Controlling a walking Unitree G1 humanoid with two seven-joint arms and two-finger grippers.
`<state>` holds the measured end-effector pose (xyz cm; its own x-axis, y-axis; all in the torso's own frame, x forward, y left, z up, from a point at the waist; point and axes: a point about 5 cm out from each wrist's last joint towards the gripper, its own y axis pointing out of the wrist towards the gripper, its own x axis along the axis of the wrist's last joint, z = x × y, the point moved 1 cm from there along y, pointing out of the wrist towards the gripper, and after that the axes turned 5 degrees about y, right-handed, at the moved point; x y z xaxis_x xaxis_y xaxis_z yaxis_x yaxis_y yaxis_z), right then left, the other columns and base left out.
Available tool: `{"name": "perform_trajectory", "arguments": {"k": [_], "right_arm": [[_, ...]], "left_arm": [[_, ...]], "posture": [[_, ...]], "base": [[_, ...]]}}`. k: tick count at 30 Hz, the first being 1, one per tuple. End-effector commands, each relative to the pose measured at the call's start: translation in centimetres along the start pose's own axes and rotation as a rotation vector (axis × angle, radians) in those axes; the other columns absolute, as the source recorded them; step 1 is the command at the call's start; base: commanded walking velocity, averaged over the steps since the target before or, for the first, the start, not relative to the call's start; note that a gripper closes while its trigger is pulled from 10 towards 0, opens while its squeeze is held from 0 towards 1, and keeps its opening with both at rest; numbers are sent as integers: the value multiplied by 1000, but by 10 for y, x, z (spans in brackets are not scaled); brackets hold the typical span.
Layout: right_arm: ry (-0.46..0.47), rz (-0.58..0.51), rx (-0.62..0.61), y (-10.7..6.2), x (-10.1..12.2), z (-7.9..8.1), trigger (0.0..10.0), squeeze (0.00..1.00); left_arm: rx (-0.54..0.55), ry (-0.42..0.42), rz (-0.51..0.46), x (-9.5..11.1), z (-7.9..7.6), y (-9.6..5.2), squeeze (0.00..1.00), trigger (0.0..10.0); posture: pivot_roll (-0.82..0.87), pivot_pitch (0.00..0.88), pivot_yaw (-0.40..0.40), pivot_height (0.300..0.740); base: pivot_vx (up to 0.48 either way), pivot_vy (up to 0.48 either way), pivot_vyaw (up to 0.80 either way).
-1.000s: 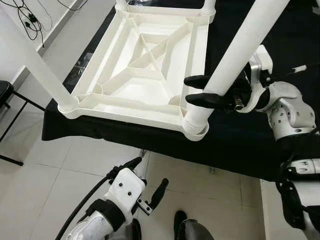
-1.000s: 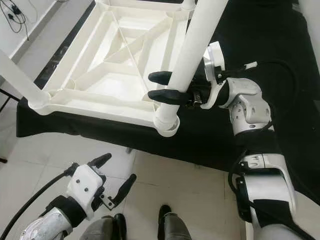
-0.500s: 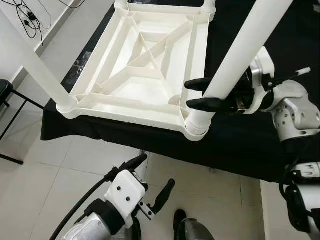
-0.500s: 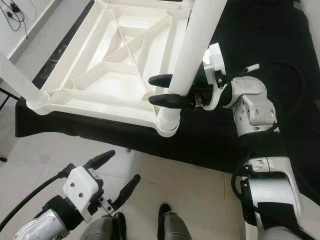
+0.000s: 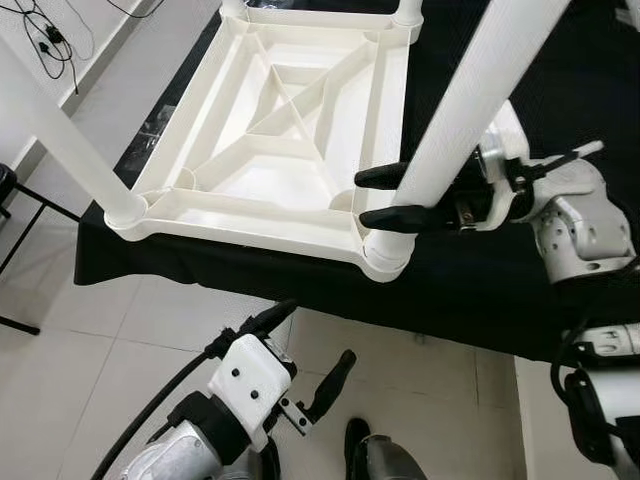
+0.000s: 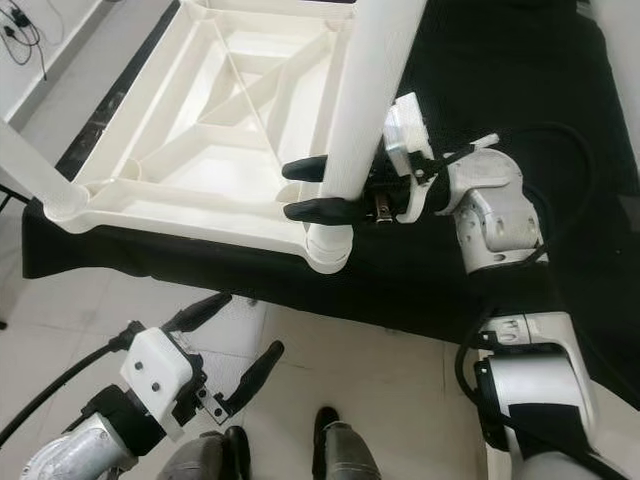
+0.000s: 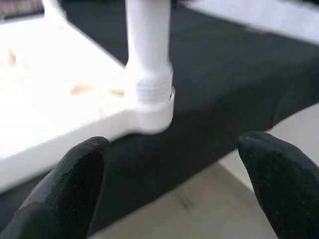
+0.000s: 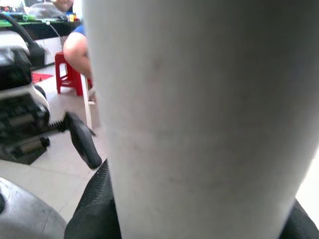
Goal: Building children table
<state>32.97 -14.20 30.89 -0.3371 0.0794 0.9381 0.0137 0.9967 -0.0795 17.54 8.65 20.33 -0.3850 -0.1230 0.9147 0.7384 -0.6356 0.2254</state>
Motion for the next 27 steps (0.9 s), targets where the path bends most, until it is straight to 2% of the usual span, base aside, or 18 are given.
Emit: {"name": "perform_trajectory", "arguments": {"k": [1,10,19,23,27], "right_arm": [[98,71,6,9,-26,3,10000,0],[158,49,-13,9,-25,-3,10000,0],[191,29,62,6,-25,0,10000,0],[193,21,102,14,-29,1,10000,0],[186,26,37,26,-32,-7,10000,0]], "left_arm": [[-11,-22,1,3,-3,-2,0,10000],[0,-7,1,5,-2,-4,0,10000],[6,6,-1,9,3,-2,0,10000],[7,13,0,9,4,-2,0,10000],[11,14,4,10,4,-3,0,10000]], "posture": [[121,332,-12,740],[117,317,-20,740],[114,317,-21,740],[118,325,-20,740],[121,334,-22,740]], "base": [[0,0,0],[0,0,0],[0,0,0],[0,0,0],[0,0,0]]}}
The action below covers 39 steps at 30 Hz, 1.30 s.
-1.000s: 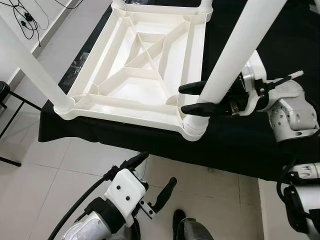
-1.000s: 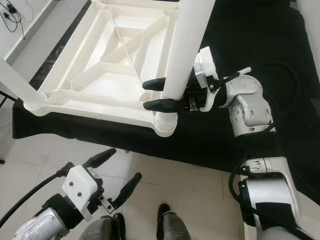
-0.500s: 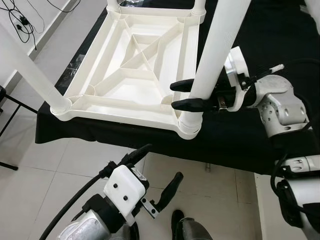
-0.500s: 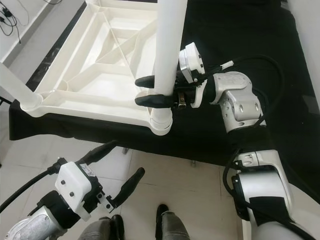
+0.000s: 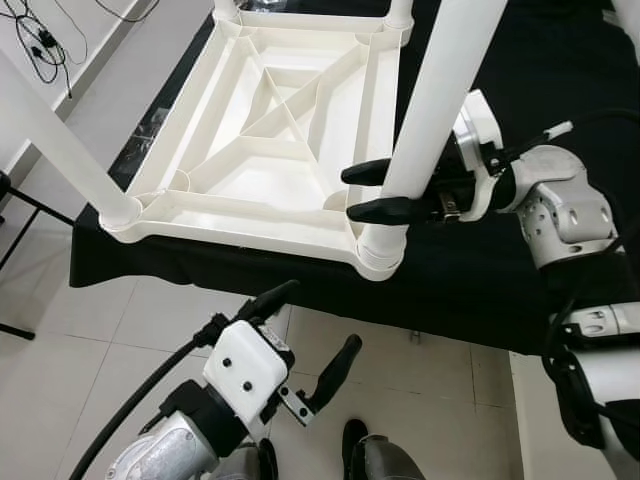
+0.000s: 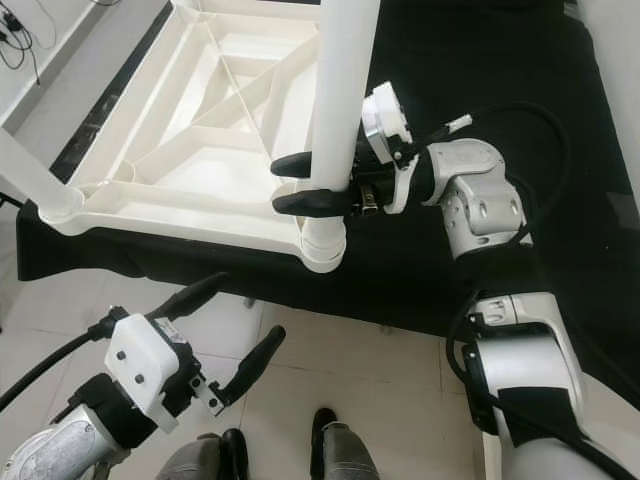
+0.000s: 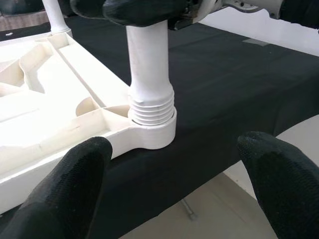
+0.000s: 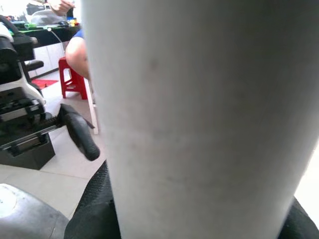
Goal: Building children table
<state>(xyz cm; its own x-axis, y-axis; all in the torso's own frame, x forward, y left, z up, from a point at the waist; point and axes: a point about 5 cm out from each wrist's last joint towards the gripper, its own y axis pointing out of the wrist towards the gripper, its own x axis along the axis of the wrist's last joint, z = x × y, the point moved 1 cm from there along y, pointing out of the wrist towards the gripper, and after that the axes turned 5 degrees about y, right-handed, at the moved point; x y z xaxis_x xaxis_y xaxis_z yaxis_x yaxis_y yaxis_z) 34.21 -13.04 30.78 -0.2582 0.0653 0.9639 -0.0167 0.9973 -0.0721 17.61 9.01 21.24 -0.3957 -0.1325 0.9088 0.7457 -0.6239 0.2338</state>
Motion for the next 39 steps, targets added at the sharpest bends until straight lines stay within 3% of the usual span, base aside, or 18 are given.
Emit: {"name": "perform_trajectory", "arguments": {"k": [1,12,14,19,28,32,39], "right_arm": [[104,41,7,14,-28,2,10000,0],[119,7,-12,12,-27,0,10000,0],[120,-157,87,5,-4,6,10000,0],[121,-230,117,2,8,8,10000,0],[78,-185,103,5,5,9,10000,0],[17,-126,58,7,4,7,10000,0],[2,-51,39,1,0,7,10000,0]], "left_arm": [[-5,-1,7,2,-2,-3,0,10000],[-1,-5,10,3,-2,-1,0,10000],[-2,-4,9,3,-2,-1,0,10000],[-1,-6,9,3,-2,-1,0,10000],[0,-3,11,3,-2,0,0,10000],[1,0,10,4,-1,1,0,10000],[2,0,10,3,-1,1,0,10000]], "posture": [[121,334,-22,740],[123,337,-23,740],[118,339,-20,740],[118,338,-20,740],[118,338,-20,740],[122,337,-20,740],[119,336,-19,740]], "base": [[0,0,0],[0,0,0],[0,0,0],[0,0,0],[0,0,0],[0,0,0],[0,0,0]]}}
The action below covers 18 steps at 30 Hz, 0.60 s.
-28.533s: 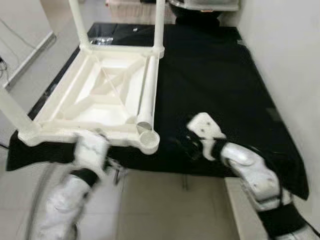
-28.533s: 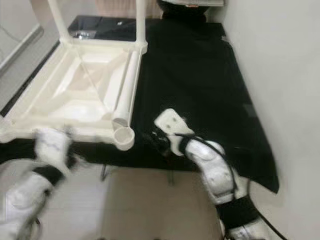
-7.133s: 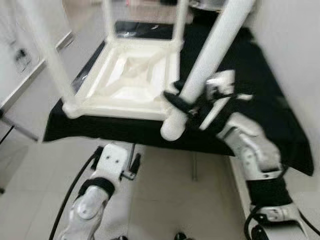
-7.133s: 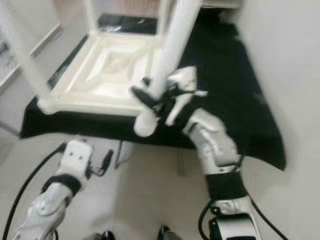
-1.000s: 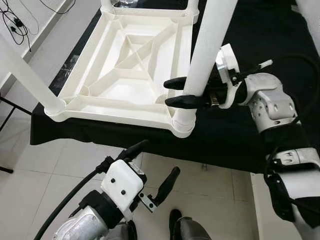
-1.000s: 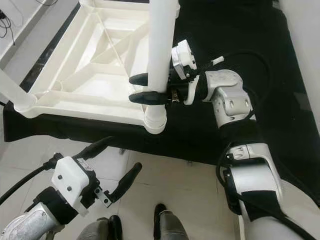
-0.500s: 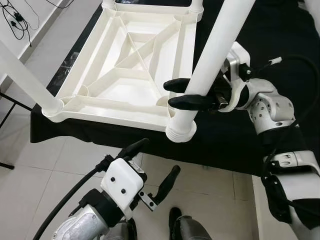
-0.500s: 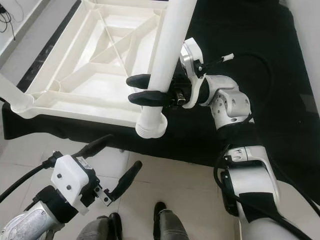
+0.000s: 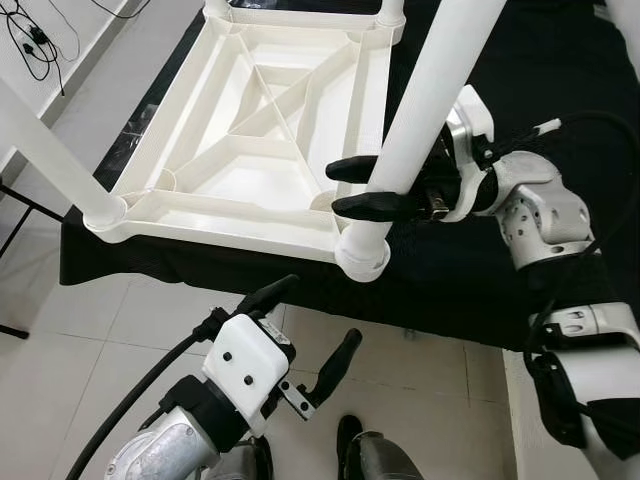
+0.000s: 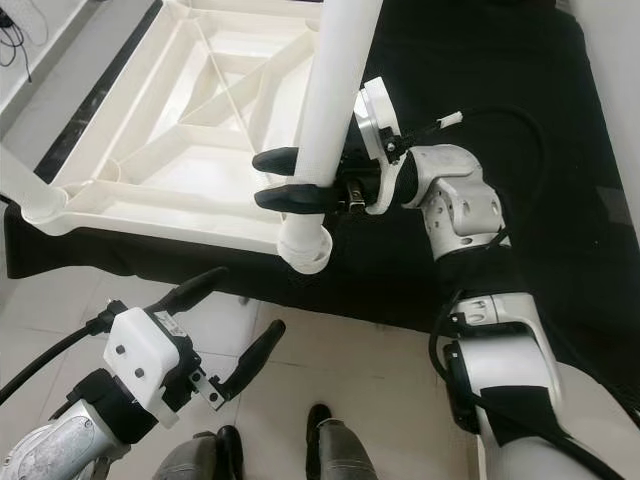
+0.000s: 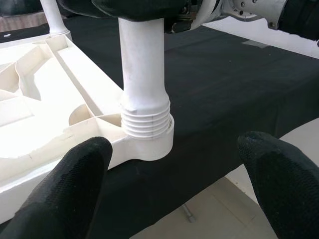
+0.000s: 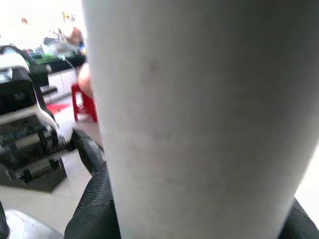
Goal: Building children table
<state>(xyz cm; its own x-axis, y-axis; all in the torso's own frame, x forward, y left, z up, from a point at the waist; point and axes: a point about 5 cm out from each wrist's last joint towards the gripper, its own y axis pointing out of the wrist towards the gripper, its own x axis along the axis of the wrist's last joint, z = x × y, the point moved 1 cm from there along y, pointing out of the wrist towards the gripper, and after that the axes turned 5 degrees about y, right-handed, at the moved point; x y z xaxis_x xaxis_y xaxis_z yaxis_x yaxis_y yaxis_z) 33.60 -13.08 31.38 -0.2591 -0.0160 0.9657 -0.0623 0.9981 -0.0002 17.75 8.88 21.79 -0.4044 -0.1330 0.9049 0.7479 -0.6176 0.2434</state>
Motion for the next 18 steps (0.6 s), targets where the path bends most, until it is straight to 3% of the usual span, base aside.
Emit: {"name": "perform_trajectory", "arguments": {"k": [1,18], "right_arm": [[7,45,13,1,-8,3,10000,0],[22,139,66,6,-17,6,10000,0]], "left_arm": [[-7,-6,17,-1,-2,-2,0,10000],[-6,-6,11,0,-3,-1,0,10000]], "posture": [[119,336,-19,740],[117,334,-21,740]], "base": [[0,0,0],[0,0,0]]}}
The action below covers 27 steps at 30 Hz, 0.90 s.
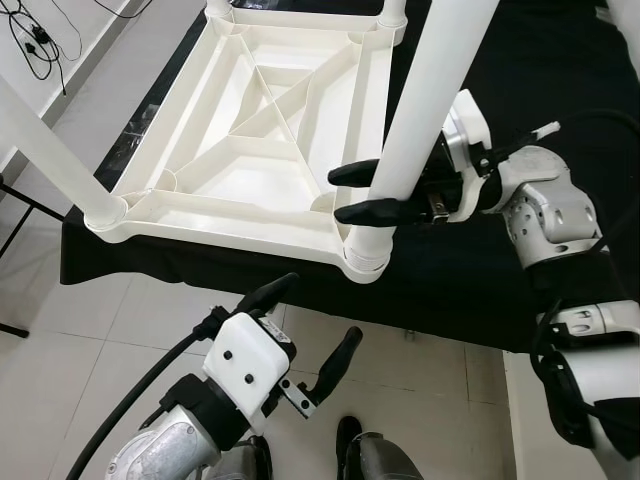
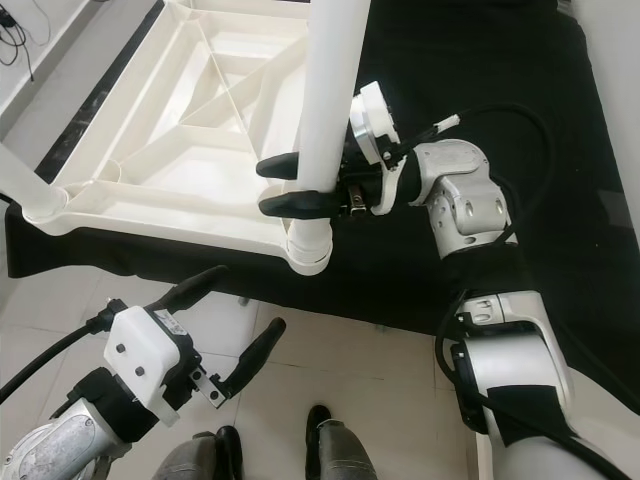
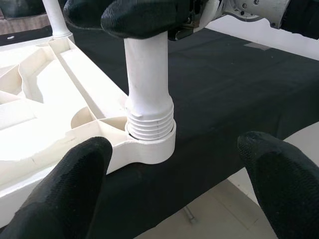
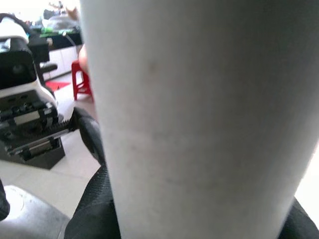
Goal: Building children table
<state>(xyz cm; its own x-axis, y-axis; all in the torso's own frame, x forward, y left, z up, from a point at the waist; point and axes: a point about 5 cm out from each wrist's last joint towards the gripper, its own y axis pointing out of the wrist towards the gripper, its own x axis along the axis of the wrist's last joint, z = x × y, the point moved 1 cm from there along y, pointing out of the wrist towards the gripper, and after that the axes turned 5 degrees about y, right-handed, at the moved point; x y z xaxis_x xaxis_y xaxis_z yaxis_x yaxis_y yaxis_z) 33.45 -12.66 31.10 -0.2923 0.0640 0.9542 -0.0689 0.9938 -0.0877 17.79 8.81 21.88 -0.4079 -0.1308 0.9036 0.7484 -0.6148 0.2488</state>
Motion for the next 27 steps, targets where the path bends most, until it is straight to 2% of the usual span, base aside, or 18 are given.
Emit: {"name": "perform_trajectory", "arguments": {"k": [1,8,17,18,19,27], "right_arm": [[47,64,45,5,-15,6,10000,0],[45,110,37,6,-17,5,10000,0],[69,199,-68,2,-28,-4,10000,0],[69,199,-68,2,-28,-4,10000,0],[96,197,-138,1,-30,-11,10000,0],[97,195,-174,0,-30,-14,10000,0]], "left_arm": [[-11,-6,14,-1,-3,-2,0,10000],[-9,-6,9,0,-3,-1,0,10000],[-4,-5,13,0,-3,-3,0,10000],[-4,-5,13,0,-3,-3,0,10000],[-3,-6,20,0,-3,-4,0,10000],[-1,-7,26,-1,-3,-5,0,10000]], "posture": [[117,332,-23,740],[116,328,-24,740],[116,330,-27,740],[116,330,-27,740],[119,332,-27,740],[119,335,-27,740]], "base": [[0,0,0],[0,0,0],[0,0,0],[0,0,0],[0,0,0],[0,0,0]]}}
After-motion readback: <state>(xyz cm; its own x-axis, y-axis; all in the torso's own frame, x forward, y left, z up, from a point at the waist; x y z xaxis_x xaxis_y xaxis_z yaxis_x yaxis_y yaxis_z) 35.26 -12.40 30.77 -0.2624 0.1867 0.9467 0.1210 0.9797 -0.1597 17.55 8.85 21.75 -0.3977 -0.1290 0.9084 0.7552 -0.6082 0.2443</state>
